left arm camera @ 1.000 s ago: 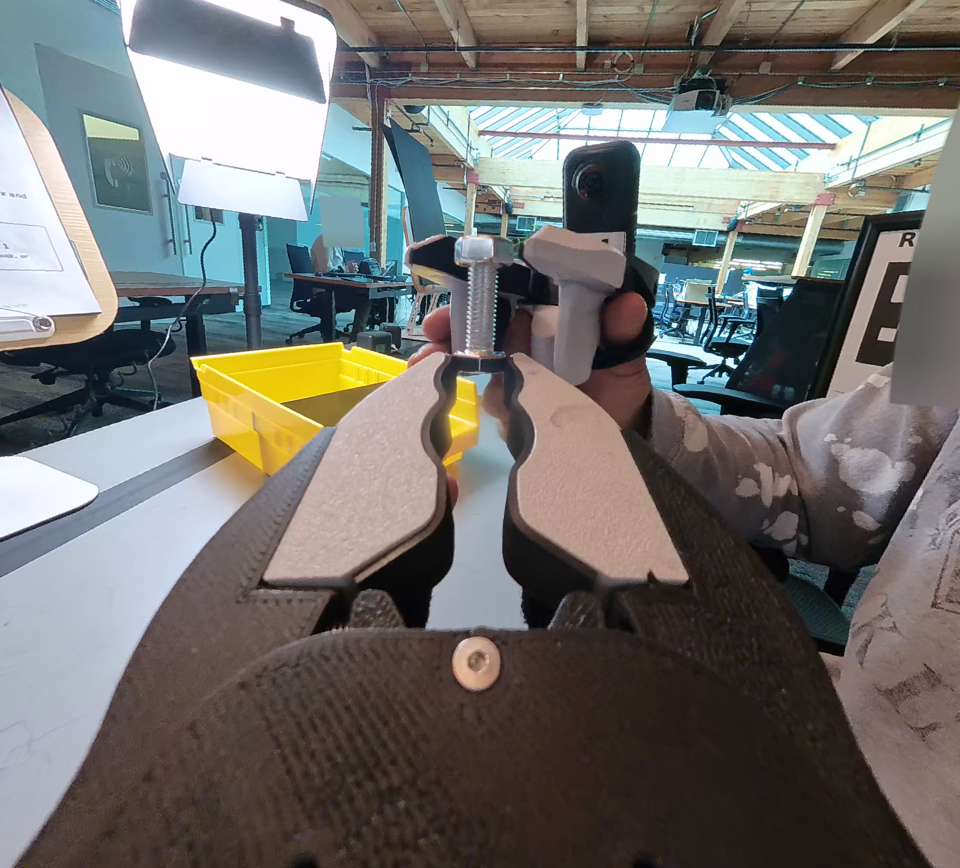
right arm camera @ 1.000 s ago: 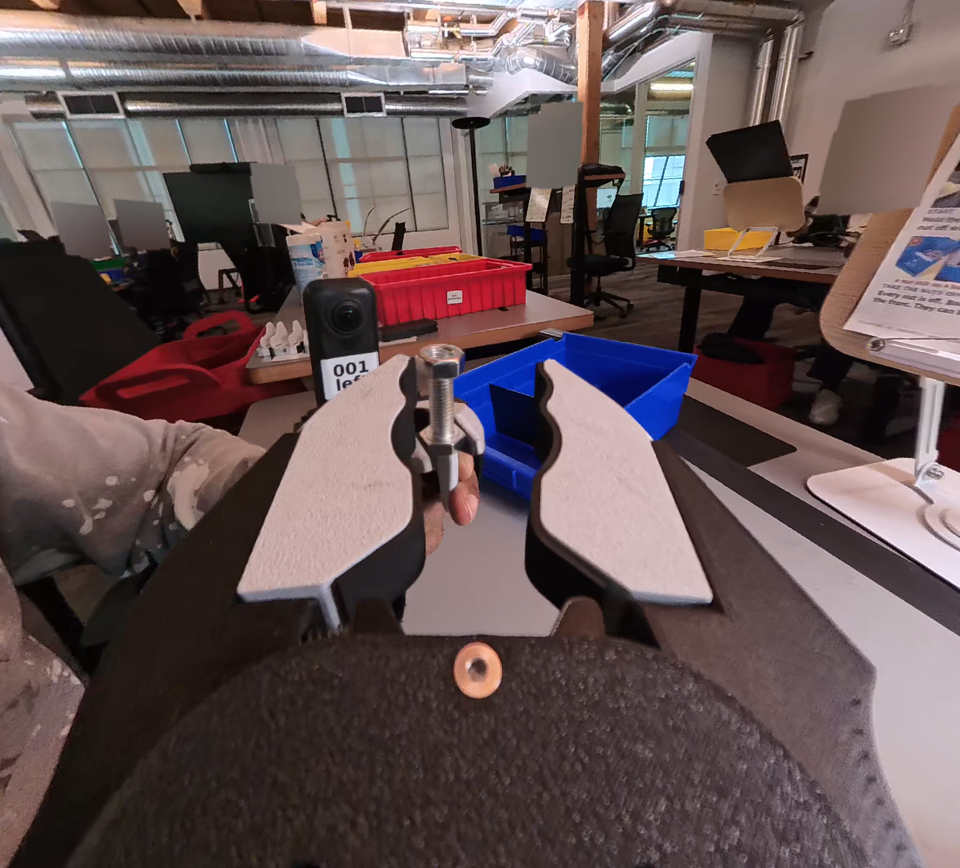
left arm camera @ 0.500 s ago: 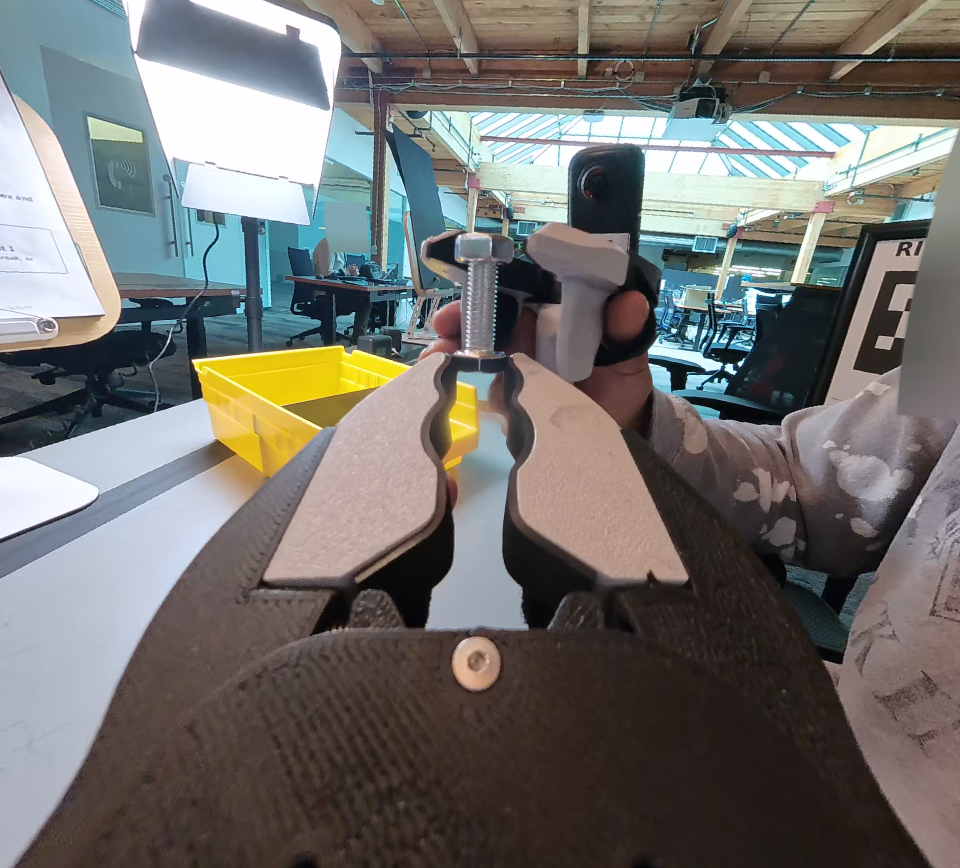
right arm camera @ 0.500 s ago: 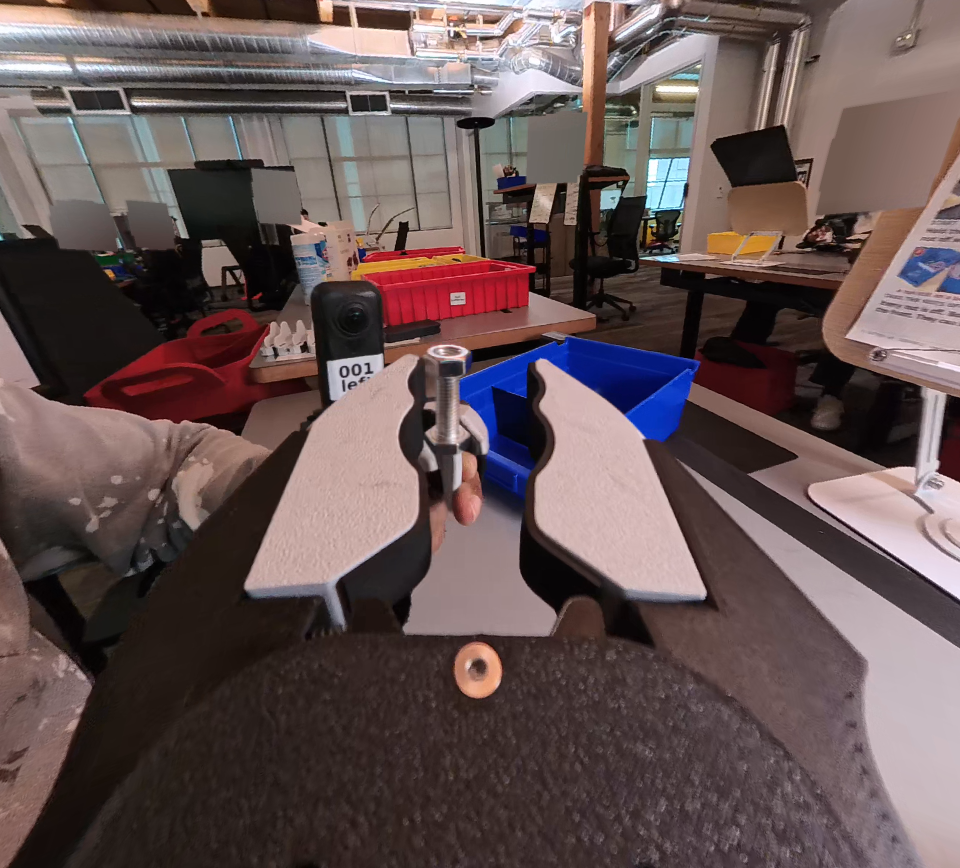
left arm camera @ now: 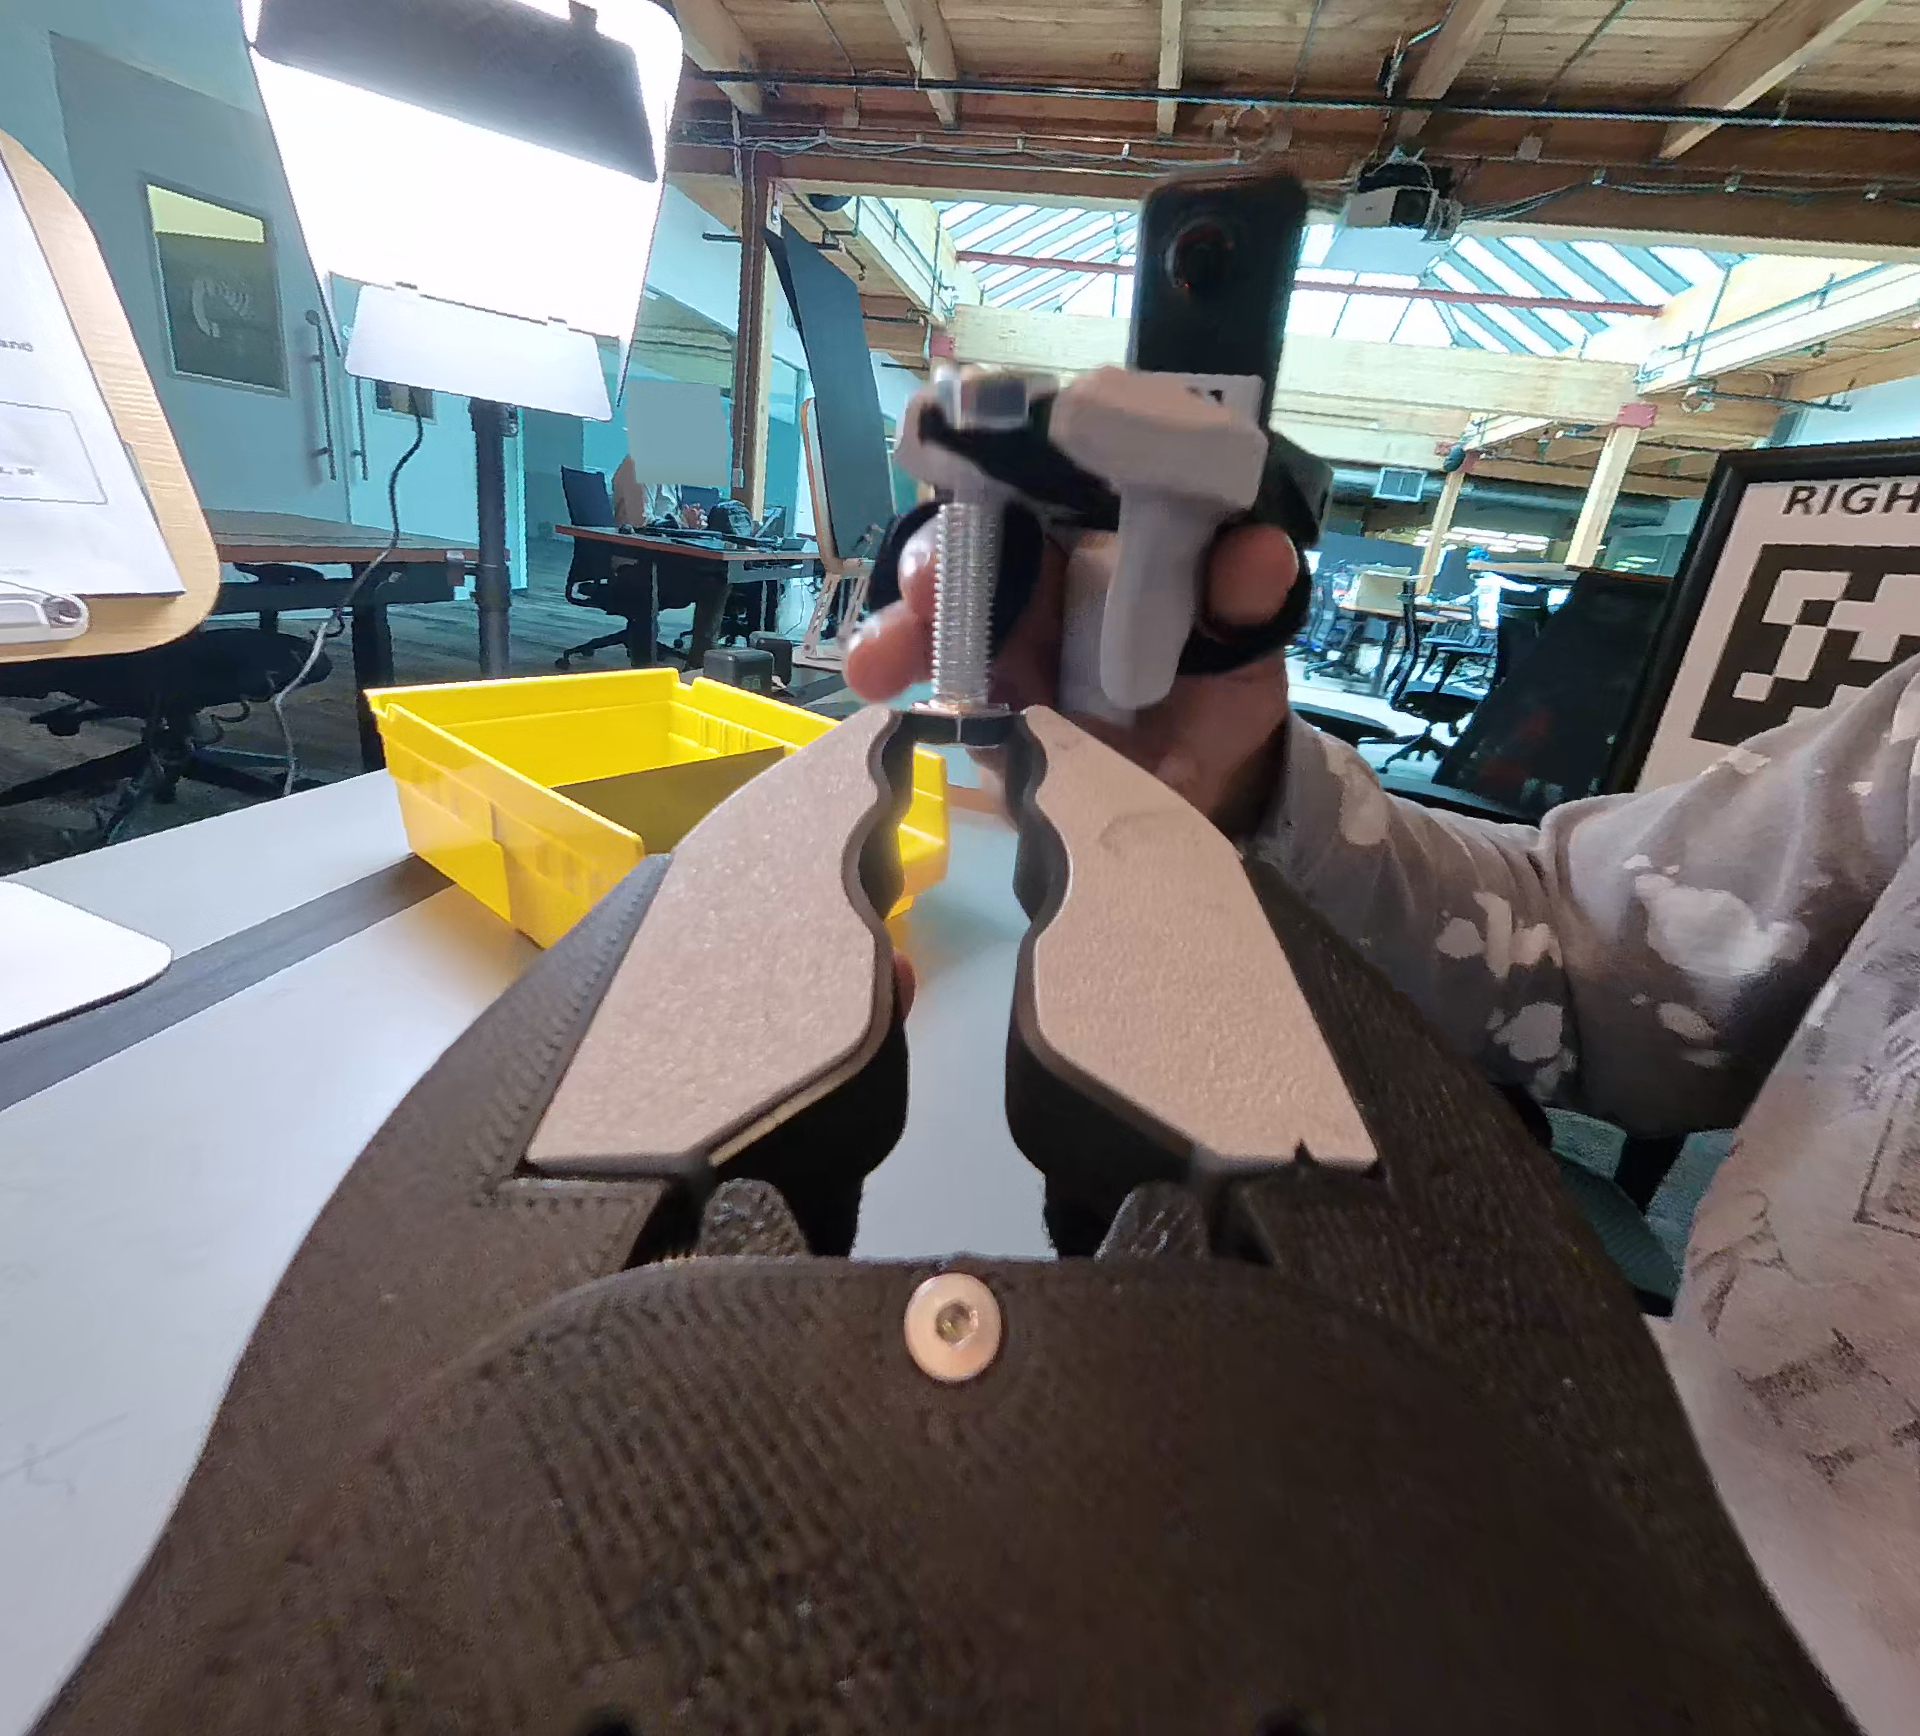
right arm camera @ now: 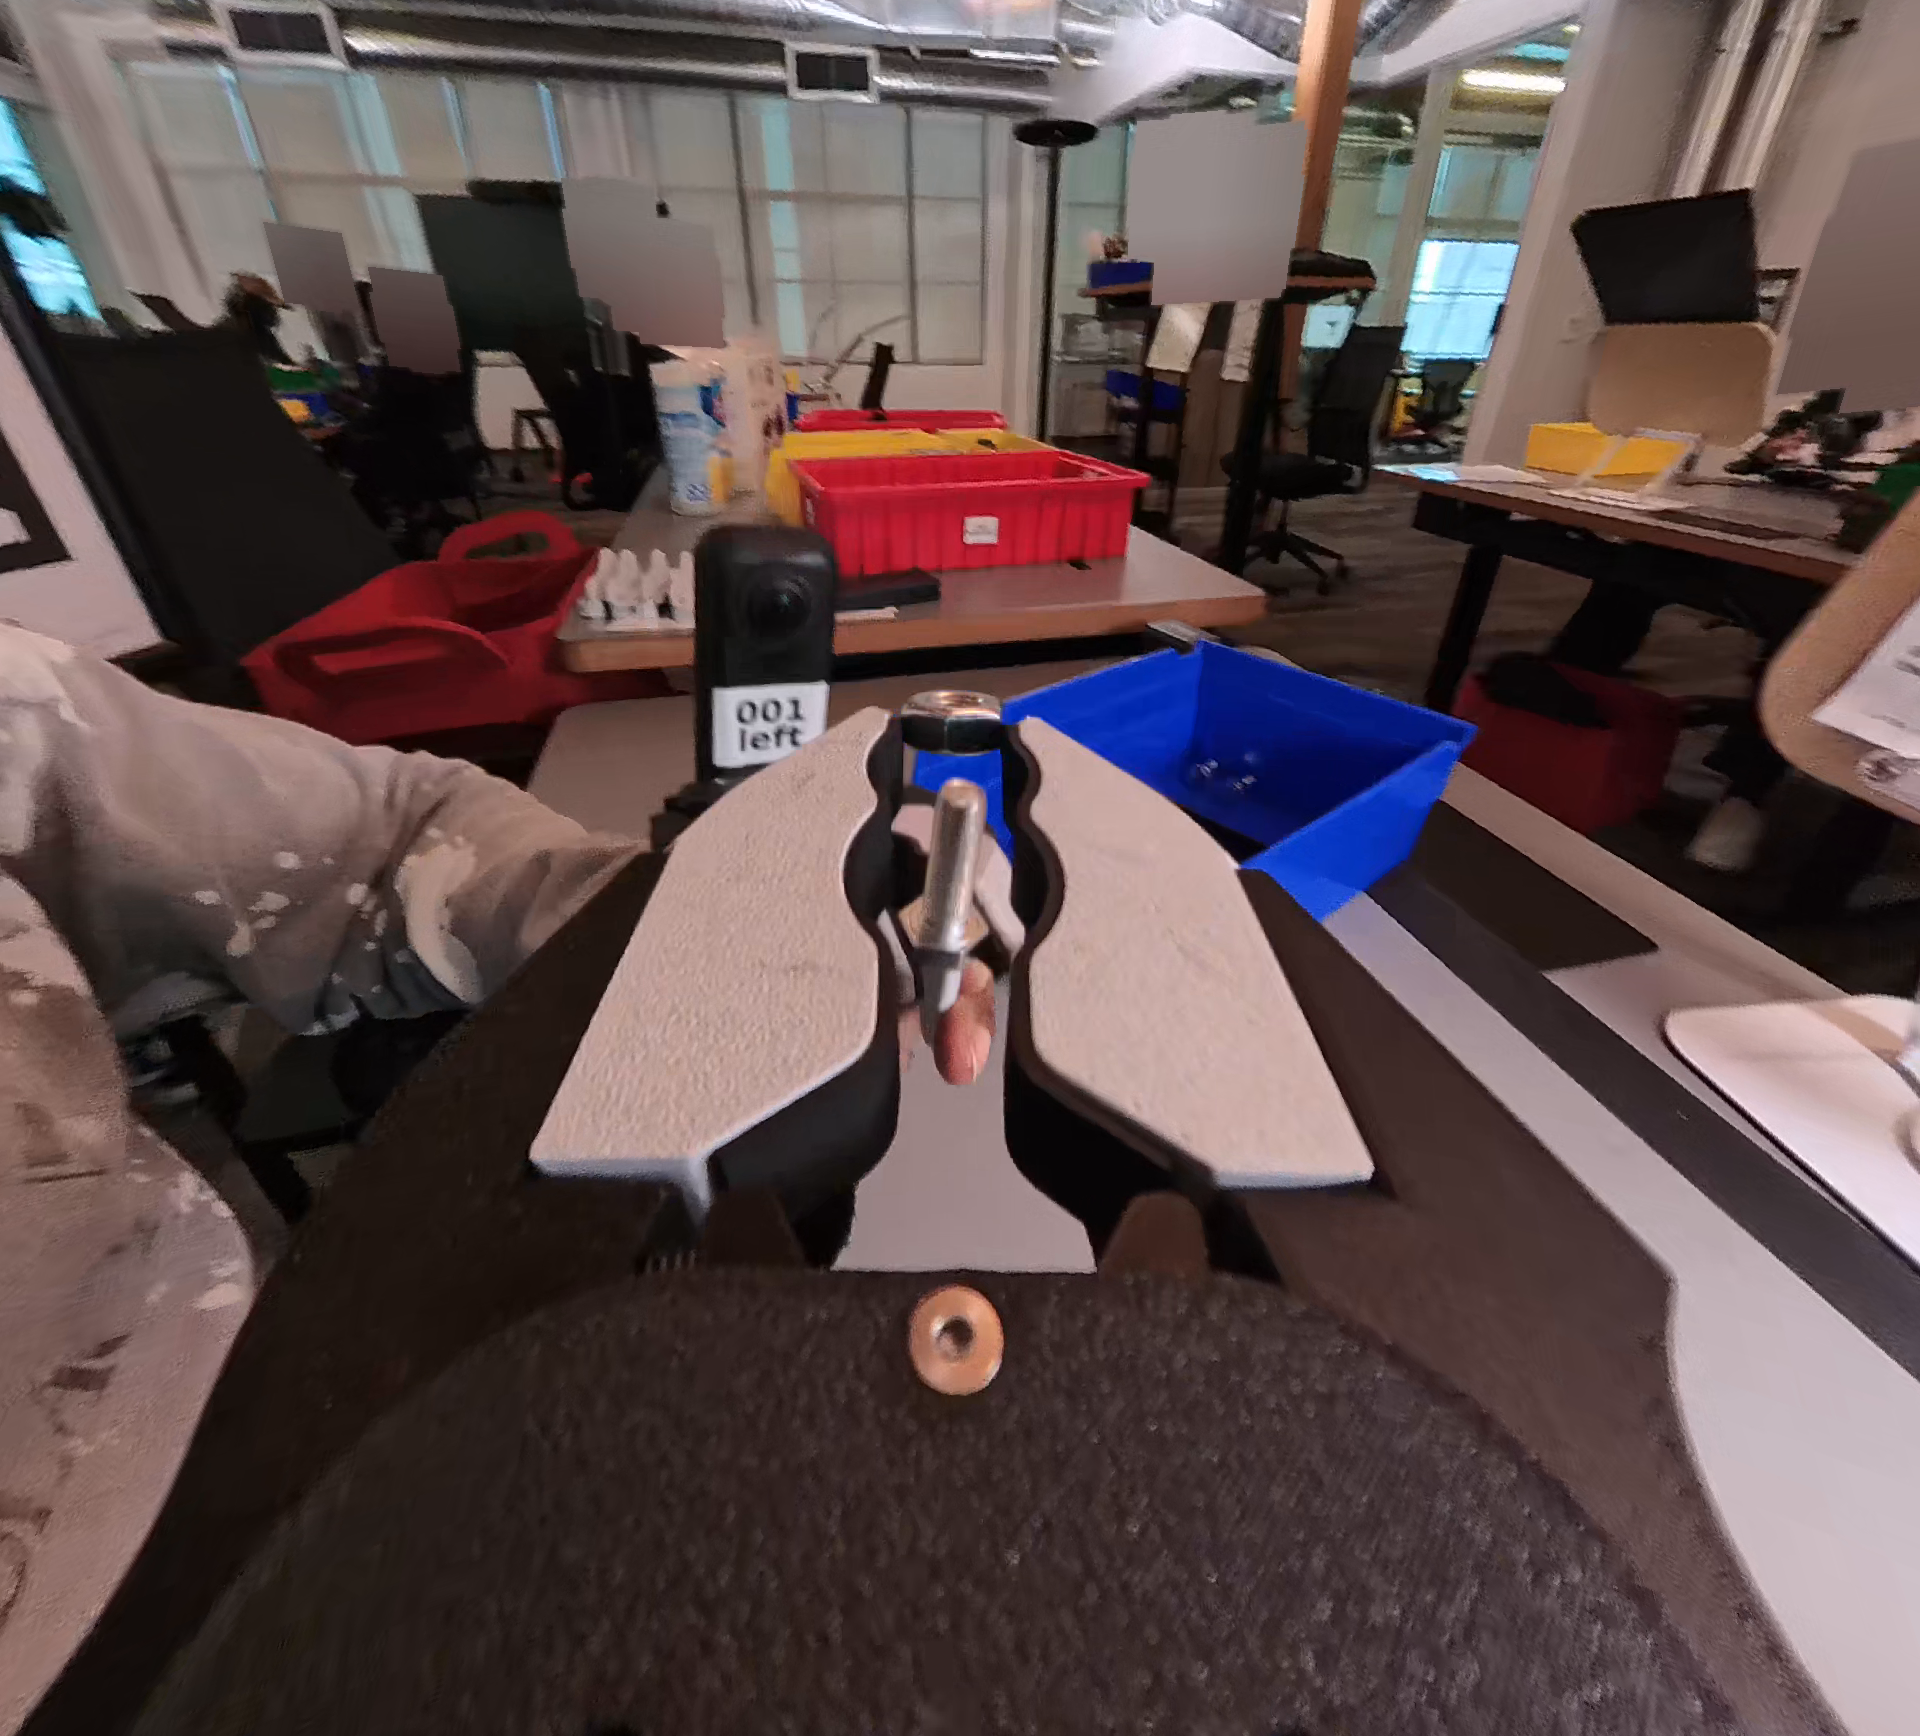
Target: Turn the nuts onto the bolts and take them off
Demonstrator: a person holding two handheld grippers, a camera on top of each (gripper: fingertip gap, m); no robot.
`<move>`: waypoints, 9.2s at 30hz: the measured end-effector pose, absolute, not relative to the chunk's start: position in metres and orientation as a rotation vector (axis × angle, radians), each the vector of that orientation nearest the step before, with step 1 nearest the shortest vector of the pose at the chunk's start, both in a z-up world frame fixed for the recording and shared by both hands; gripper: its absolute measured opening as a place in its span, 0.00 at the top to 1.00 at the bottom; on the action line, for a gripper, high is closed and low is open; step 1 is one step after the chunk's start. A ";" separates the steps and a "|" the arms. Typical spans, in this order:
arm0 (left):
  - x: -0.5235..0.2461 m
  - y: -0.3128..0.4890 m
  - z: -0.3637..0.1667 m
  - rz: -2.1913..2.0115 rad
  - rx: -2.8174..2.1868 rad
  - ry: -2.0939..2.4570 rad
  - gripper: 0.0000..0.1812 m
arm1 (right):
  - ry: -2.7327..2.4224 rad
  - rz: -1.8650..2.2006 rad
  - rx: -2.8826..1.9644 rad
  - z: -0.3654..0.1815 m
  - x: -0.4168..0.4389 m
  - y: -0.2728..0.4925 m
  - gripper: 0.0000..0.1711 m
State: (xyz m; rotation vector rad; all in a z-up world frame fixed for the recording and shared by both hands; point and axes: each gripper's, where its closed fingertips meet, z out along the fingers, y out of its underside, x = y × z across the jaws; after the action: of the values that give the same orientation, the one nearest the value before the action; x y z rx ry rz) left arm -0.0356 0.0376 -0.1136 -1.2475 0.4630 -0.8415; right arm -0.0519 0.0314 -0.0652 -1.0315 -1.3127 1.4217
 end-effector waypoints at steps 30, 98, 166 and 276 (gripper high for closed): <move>-0.041 0.046 -0.122 -0.767 -1.316 0.475 0.90 | -1.630 -0.061 -2.227 -0.296 0.101 0.323 0.89; -0.013 0.059 -0.202 -0.722 -1.683 0.722 0.90 | -2.228 0.689 -1.154 -0.209 -0.012 0.060 0.95; -0.398 0.144 -0.183 0.202 -2.394 0.001 0.81 | -1.098 0.971 -1.429 -0.164 0.028 0.113 0.89; -0.036 0.100 -0.051 -0.757 -1.241 0.376 0.90 | -1.246 1.382 -1.049 -0.026 -0.040 0.095 0.80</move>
State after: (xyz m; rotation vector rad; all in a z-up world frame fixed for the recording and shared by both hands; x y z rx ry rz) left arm -0.0361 0.1000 -0.0506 -1.2410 0.3757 -0.7571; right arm -0.0397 0.0952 -0.0263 -1.0489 -1.2457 1.3820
